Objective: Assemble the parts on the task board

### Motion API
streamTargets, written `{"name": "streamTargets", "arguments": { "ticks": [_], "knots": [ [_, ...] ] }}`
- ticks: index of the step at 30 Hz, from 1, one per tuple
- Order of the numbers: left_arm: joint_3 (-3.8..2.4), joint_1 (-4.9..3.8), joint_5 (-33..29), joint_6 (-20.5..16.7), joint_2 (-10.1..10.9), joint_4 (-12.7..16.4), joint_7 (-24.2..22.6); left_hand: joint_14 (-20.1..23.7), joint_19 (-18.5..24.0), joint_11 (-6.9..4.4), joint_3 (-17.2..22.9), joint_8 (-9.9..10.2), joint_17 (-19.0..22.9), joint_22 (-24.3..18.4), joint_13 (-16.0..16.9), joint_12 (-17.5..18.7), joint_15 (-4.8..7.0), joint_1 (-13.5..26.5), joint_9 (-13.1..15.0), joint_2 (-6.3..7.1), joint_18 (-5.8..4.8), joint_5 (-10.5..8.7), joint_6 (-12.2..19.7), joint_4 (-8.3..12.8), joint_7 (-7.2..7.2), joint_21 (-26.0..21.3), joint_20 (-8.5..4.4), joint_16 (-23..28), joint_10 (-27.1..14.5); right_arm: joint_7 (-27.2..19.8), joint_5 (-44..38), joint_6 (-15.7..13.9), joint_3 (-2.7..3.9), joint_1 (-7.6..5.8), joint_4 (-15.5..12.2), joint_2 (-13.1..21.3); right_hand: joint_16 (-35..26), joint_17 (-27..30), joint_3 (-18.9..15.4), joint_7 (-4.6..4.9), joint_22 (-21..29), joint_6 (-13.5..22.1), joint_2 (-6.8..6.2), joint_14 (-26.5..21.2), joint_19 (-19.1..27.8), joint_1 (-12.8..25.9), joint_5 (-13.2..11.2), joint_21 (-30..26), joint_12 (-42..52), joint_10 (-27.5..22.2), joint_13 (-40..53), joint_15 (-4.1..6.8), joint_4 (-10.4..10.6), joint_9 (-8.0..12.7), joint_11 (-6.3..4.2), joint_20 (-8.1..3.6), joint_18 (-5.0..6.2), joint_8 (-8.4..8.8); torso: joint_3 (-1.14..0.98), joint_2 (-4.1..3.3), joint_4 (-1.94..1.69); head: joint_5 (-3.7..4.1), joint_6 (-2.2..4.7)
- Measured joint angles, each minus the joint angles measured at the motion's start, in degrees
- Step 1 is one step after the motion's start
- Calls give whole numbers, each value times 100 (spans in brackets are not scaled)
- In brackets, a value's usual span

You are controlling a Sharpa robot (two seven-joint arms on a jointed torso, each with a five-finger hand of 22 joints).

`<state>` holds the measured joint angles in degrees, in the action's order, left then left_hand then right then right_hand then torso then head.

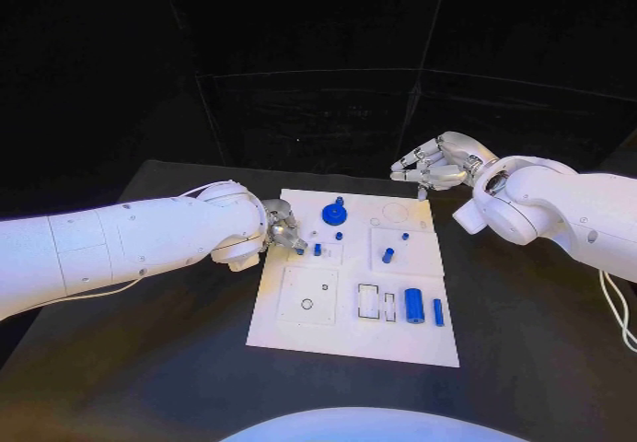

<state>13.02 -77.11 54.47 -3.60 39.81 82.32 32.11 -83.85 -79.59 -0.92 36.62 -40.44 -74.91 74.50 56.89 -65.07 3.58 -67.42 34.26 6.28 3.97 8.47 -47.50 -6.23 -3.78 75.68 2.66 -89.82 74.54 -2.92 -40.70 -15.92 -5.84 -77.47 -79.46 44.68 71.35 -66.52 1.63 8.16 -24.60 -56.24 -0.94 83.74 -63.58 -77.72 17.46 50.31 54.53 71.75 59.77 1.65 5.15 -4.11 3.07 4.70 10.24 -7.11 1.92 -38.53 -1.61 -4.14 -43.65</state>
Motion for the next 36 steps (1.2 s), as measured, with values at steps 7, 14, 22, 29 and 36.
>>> {"name": "streamTargets", "arguments": {
  "ticks": [7,14,22,29,36],
  "knots": [
    [-1,1,41,65,-58,-64,33,0,0,0,0,-23,0,-1,0,0,0,-4,12,-4,0,0,0,1,-1,0,0,0,0,5,0,5,0,0,-3,1,0,0,0,0,0,0,0,0,0,0,0,0,0,0,0,0,-1,0,0,0,0,0,-1,-1,0,1,-9],
    [-5,-1,77,143,-99,-137,82,0,0,1,7,-34,0,-1,-1,0,0,-4,16,-4,0,0,0,7,-3,0,0,0,-1,10,0,14,0,0,-6,4,0,0,0,0,0,0,0,0,0,-1,0,0,0,0,-1,0,-1,0,0,0,0,0,-1,-1,-2,1,-9],
    [-5,0,146,176,-122,-157,91,0,0,1,7,-34,0,-1,-1,0,0,-5,13,-5,0,-2,-15,7,10,0,0,0,-1,15,0,22,0,0,-4,3,0,1,0,0,-1,0,-1,0,0,-1,0,0,0,0,-1,0,-1,1,0,0,0,-20,1,-1,-7,-3,-29],
    [-6,2,195,184,-127,-151,91,0,0,2,23,-33,0,-2,-1,0,-1,-5,9,-5,0,-6,-16,-8,10,0,0,0,-1,20,0,30,0,0,1,-9,0,1,0,0,-1,0,-1,0,0,-1,0,0,0,0,-1,0,-1,1,0,0,0,-20,3,-1,-10,-19,-34],
    [-9,0,231,219,-135,-152,91,-6,0,2,36,-28,0,-2,-1,0,6,25,9,-37,0,-10,-15,-20,8,0,0,0,-2,23,0,37,0,0,2,-9,0,1,0,0,-1,0,-1,0,0,-1,0,0,0,0,-1,0,-2,1,0,0,0,-20,4,-1,-7,-21,-44]
  ]
}}
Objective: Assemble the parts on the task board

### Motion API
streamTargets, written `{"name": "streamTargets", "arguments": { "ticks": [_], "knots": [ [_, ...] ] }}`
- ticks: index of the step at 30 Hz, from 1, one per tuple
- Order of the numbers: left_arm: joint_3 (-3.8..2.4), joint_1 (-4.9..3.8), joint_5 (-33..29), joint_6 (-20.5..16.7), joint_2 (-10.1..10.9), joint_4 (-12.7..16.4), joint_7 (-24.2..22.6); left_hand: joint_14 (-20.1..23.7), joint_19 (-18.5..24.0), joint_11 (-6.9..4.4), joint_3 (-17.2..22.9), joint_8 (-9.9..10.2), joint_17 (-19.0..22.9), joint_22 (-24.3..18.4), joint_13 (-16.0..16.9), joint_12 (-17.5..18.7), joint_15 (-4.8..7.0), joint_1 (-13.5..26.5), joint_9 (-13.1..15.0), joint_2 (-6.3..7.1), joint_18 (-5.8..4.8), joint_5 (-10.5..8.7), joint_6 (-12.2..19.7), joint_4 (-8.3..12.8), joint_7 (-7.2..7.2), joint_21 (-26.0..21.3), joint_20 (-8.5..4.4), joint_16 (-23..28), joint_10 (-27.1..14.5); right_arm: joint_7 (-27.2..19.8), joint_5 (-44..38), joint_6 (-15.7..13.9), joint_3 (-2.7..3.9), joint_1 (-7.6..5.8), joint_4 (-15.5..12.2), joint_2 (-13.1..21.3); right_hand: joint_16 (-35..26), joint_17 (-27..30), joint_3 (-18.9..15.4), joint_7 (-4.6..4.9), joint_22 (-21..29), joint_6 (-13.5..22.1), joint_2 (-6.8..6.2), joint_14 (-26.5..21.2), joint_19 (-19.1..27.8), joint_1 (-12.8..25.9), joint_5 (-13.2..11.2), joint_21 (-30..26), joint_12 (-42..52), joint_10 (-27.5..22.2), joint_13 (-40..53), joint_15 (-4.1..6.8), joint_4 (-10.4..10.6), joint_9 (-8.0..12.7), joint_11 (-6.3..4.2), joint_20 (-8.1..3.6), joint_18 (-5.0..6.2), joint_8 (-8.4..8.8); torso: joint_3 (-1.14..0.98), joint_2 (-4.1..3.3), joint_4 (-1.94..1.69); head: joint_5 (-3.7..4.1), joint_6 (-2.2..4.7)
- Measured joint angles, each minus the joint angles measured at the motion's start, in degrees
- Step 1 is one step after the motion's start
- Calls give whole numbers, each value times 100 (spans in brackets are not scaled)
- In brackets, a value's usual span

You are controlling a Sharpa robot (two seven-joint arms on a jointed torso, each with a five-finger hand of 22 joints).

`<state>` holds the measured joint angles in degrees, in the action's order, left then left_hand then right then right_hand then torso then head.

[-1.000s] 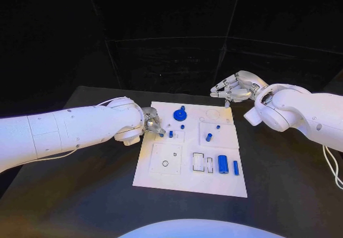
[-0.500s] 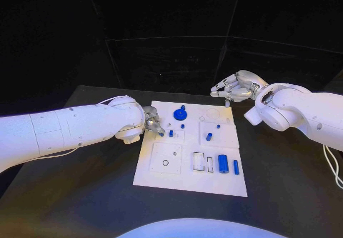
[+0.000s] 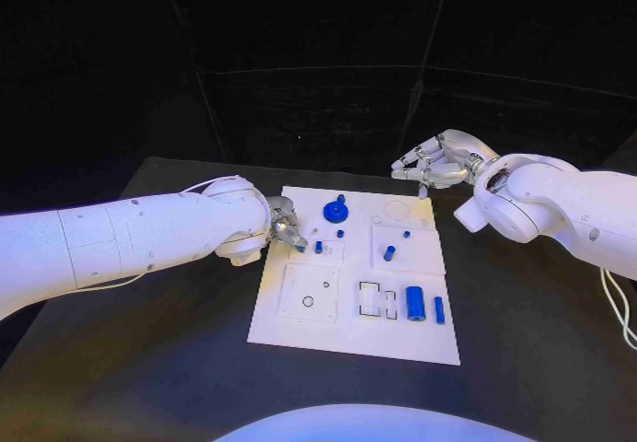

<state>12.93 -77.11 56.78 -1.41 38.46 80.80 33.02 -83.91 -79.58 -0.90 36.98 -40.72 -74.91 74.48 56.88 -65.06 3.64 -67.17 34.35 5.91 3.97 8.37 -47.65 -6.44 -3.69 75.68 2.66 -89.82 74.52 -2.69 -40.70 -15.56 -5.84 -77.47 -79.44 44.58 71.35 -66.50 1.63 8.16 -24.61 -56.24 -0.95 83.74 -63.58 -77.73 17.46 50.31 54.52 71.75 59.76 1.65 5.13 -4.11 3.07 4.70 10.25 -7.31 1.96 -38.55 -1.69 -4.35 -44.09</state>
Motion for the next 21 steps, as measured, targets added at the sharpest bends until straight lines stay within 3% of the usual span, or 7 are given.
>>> {"name": "streamTargets", "arguments": {
  "ticks": [21],
  "knots": [
    [-13,-20,65,337,-79,-94,14,1,-20,-44,55,-171,0,19,-1,-35,29,223,60,70,0,-17,-52,107,33,0,-20,0,85,16,-5,20,0,0,-7,-1,0,-5,-15,0,0,0,0,0,0,0,0,0,0,0,0,0,14,0,0,0,0,0,-3,2,6,-9,-24]
  ]
}}
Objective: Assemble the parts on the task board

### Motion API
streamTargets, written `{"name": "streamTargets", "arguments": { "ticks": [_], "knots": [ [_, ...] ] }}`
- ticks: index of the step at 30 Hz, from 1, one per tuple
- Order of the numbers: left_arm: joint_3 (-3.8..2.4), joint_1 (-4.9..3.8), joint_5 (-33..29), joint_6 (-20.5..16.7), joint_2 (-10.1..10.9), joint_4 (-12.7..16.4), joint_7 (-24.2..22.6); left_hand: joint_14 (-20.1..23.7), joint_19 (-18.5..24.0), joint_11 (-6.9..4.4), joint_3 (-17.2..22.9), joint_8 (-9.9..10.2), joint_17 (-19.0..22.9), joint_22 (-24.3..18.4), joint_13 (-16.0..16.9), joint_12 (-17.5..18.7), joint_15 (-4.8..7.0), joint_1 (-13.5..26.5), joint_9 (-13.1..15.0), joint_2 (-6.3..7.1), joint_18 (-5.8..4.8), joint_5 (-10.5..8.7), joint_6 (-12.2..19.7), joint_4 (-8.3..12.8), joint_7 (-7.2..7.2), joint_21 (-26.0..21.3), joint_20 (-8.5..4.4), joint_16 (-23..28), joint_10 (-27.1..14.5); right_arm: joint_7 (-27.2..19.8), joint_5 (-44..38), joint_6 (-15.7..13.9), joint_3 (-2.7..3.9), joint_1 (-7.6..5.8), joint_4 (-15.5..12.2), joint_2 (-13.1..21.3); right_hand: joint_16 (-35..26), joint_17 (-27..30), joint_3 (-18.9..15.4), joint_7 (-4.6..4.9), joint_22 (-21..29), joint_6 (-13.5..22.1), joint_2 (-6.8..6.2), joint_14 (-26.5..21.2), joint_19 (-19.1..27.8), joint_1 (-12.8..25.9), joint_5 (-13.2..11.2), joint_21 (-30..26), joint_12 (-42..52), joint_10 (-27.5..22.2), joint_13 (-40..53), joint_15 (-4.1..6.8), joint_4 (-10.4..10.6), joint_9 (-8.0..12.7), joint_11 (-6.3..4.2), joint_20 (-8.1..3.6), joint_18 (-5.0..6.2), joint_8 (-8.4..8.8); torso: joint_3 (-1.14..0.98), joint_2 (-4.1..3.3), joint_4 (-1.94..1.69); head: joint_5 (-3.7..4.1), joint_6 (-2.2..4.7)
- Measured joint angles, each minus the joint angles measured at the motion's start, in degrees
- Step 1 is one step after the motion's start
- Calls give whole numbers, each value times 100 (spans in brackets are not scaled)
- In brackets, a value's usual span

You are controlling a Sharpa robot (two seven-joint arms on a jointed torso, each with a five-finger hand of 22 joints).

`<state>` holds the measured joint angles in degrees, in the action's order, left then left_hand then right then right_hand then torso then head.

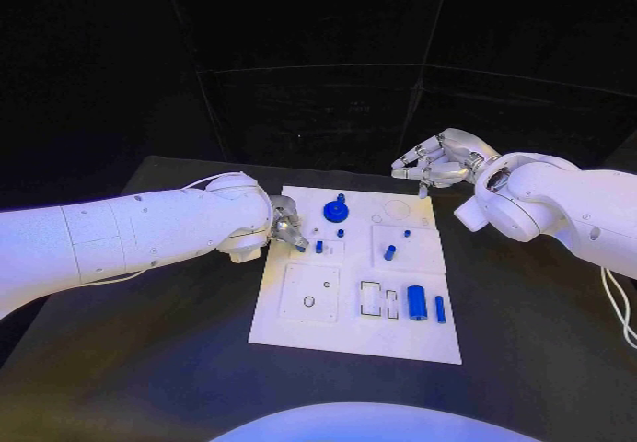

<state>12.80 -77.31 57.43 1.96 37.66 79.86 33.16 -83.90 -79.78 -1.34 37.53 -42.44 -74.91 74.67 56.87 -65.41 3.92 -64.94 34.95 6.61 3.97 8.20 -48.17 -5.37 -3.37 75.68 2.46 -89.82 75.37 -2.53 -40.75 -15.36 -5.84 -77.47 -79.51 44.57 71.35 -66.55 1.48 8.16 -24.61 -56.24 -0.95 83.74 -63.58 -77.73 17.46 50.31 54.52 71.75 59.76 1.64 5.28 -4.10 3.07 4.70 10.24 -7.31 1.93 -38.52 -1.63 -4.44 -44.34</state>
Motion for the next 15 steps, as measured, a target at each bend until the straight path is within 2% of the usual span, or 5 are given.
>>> {"name": "streamTargets", "arguments": {
  "ticks": [1,4,8,15],
  "knots": [
    [0,0,0,6,-7,-10,0,6,-4,-9,31,-1,0,3,0,-12,7,14,0,6,0,0,-20,65,19,0,-5,0,9,1,-1,1,0,0,0,0,0,0,0,0,0,0,0,0,0,0,0,0,0,0,0,0,0,0,0,0,0,0,0,0,0,0,2],
    [-1,-1,1,25,-27,-38,0,-14,-20,-9,18,-2,0,9,19,-27,27,86,2,-20,0,0,-40,89,38,0,-20,0,9,2,-2,2,0,0,-1,0,0,0,0,0,0,0,0,0,0,0,0,0,0,0,0,0,0,0,0,0,0,0,0,0,0,3,3],
    [0,0,1,43,-55,-75,-2,-14,-20,-31,-14,-3,0,11,54,-62,27,259,-12,-70,0,-147,-94,154,88,0,-20,0,31,3,-4,4,0,0,-2,0,0,-8,17,0,1,0,0,0,0,0,24,0,0,0,0,0,17,0,0,0,0,0,0,-1,0,8,2],
    [14,22,-3,65,-80,-126,-3,-15,-39,-62,-780,-42,0,28,83,-122,27,391,-75,-103,0,-173,-281,-136,184,0,-39,0,61,6,-7,6,0,0,-2,-4,0,-7,17,0,5,0,0,0,0,0,24,0,0,0,0,0,17,0,0,0,0,0,-1,-1,0,12,-5]
  ]
}}
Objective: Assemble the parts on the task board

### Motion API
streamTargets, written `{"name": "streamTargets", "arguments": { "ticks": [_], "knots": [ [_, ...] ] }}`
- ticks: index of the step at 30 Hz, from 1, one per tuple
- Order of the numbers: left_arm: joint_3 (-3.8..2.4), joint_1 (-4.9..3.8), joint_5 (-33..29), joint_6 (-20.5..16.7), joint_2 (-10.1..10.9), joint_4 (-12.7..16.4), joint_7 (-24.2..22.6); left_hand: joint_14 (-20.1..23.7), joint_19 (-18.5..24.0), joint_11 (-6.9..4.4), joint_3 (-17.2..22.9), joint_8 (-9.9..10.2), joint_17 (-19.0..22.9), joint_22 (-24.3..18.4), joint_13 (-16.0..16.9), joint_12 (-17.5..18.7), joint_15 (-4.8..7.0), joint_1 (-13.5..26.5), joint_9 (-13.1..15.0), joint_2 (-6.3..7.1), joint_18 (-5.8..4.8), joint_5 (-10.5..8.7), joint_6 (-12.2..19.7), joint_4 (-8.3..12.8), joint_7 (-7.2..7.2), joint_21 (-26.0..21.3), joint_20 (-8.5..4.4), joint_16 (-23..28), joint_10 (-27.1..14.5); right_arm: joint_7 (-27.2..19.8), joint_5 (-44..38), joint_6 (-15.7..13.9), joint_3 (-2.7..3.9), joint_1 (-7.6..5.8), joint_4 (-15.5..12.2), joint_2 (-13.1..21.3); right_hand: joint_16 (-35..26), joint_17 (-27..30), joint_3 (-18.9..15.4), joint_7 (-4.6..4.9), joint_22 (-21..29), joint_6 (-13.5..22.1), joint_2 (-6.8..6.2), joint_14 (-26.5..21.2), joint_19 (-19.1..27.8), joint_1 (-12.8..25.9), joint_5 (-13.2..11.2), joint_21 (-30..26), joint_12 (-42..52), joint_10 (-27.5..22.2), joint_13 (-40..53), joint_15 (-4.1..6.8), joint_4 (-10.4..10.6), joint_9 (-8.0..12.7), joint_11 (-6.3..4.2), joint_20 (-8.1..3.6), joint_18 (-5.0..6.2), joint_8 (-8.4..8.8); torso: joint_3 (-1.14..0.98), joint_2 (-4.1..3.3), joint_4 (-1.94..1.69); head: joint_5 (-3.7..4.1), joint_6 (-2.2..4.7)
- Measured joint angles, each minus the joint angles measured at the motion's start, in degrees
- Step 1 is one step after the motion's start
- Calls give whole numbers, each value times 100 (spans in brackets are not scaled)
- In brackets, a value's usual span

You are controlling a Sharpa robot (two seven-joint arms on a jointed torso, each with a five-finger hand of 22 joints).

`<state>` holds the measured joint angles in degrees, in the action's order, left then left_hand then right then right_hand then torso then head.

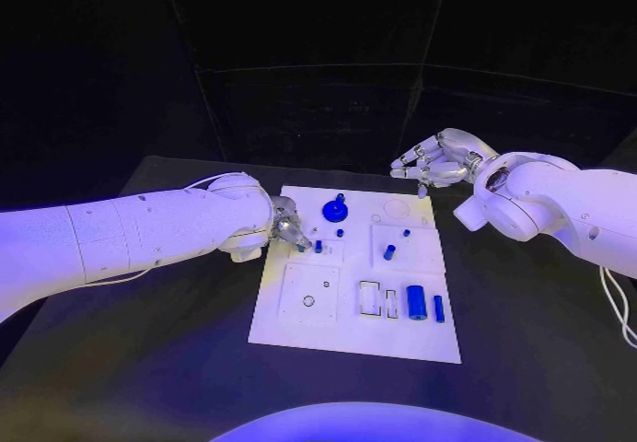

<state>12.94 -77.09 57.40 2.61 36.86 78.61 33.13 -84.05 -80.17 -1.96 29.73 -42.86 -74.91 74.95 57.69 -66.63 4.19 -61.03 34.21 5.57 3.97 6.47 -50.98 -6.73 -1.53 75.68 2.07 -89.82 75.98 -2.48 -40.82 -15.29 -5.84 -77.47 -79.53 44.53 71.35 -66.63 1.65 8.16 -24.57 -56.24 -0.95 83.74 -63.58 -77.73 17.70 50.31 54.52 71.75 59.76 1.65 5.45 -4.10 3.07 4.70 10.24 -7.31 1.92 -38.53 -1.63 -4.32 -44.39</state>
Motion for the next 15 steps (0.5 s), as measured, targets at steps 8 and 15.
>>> {"name": "streamTargets", "arguments": {
  "ticks": [8,15],
  "knots": [
    [2,4,-4,18,-16,-41,0,0,0,0,-626,30,0,0,19,-22,0,29,-58,-24,0,0,-11,-251,-31,0,0,0,-1,2,-1,1,0,0,-3,1,0,1,0,0,-1,0,0,0,0,0,-1,0,0,0,0,0,0,0,0,0,0,0,-2,0,-2,6,-8],
    [3,7,-7,19,-22,-70,0,0,0,1,-811,30,0,-1,22,-22,0,29,-71,-24,0,0,-11,-336,-30,0,0,0,-1,3,-3,0,0,0,-3,4,0,1,0,0,-1,0,0,0,0,0,28,0,0,0,0,0,0,0,0,0,0,0,-1,1,-5,7,-12]
  ]
}}
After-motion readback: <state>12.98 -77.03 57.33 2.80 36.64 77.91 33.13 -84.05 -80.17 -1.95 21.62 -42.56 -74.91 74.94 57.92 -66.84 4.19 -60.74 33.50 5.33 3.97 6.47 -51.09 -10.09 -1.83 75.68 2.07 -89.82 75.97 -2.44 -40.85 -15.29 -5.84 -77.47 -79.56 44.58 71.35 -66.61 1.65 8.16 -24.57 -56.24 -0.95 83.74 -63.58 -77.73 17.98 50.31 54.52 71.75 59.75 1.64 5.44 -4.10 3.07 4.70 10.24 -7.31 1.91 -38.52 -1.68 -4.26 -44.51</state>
